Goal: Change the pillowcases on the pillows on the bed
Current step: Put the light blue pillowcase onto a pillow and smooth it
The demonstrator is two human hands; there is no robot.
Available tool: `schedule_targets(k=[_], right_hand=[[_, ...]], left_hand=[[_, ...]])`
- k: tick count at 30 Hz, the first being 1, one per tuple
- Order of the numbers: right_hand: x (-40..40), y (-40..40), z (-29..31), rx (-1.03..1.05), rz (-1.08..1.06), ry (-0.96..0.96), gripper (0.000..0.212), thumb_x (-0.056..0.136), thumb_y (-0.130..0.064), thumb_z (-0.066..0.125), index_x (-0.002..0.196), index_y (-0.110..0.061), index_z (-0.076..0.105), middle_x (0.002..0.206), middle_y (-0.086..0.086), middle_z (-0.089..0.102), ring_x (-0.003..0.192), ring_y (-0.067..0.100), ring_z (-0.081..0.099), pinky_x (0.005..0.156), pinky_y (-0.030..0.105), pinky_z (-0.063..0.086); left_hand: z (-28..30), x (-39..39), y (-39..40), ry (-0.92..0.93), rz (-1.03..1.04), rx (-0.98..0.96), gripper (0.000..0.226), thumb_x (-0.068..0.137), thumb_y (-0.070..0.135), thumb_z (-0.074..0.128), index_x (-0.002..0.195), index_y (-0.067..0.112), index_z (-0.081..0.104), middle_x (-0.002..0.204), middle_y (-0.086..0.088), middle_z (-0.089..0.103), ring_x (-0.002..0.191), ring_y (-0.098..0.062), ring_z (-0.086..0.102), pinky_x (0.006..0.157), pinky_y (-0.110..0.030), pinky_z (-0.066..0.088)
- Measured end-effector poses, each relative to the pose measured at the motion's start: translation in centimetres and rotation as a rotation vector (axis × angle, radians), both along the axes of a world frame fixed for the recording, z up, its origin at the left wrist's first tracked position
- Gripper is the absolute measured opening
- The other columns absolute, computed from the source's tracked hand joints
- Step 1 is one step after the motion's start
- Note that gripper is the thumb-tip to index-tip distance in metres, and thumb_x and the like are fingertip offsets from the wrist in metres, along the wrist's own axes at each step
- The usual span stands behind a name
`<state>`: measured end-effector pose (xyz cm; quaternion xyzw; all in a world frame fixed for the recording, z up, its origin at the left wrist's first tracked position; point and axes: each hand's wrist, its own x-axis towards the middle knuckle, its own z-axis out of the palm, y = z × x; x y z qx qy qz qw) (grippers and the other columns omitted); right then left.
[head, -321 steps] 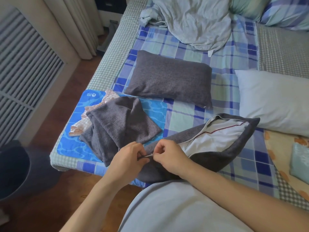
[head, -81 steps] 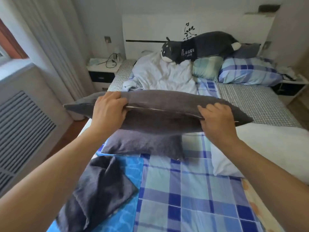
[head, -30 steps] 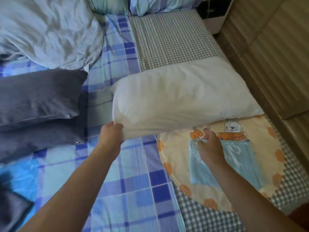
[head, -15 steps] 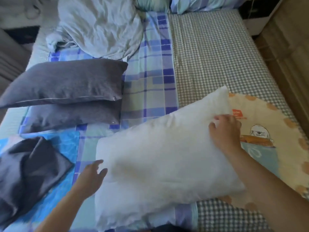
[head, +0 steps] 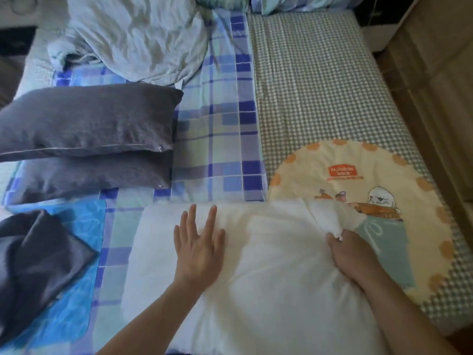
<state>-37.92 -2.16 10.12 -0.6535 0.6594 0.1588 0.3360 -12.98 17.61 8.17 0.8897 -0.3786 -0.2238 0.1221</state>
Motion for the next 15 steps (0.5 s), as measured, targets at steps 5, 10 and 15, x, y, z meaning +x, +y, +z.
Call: schedule_targets(k=[5, 10, 15], right_hand=[[-8.3, -0.2, -5.0, 0.004, 0.032, 0.361, 0.035, 0.094, -0.021, 0.047, 0.125, -0.005, 0.049, 0.132, 0.021, 0.05, 0.119, 0.04, 0.053, 0.095, 0.043, 0.049], [-6.5, -6.2, -7.9, -0.321, 0.043, 0.052, 0.047, 0.091, -0.002, 0.046, 0.137, -0.009, 0.053, 0.146, 0.018, 0.044, 0.132, 0.04, 0.042, 0.104, 0.05, 0.044], [-3.7, -11.4, -13.2, -0.087, 0.323, 0.124, 0.08, 0.095, -0.011, 0.052, 0.159, -0.025, 0.006, 0.167, 0.003, 0.004, 0.151, 0.037, 0.007, 0.116, 0.054, 0.028]], left_hand=[[-3.9, -4.5, 2.7, 0.451, -0.586, 0.782, 0.109, 0.067, 0.099, 0.03, 0.155, 0.049, -0.013, 0.162, -0.001, -0.033, 0.152, -0.034, -0.022, 0.122, -0.06, 0.004], [-1.6, -2.9, 1.9, 0.624, -0.699, 0.954, 0.085, 0.081, 0.086, 0.044, 0.145, 0.065, -0.008, 0.165, 0.006, -0.025, 0.156, -0.024, 0.0, 0.125, -0.047, 0.009], [-2.1, -2.0, 3.3, 0.525, -0.67, 0.79, 0.071, 0.097, 0.06, 0.049, 0.145, 0.067, -0.004, 0.166, 0.01, -0.02, 0.141, -0.014, 0.043, 0.117, -0.031, 0.03]])
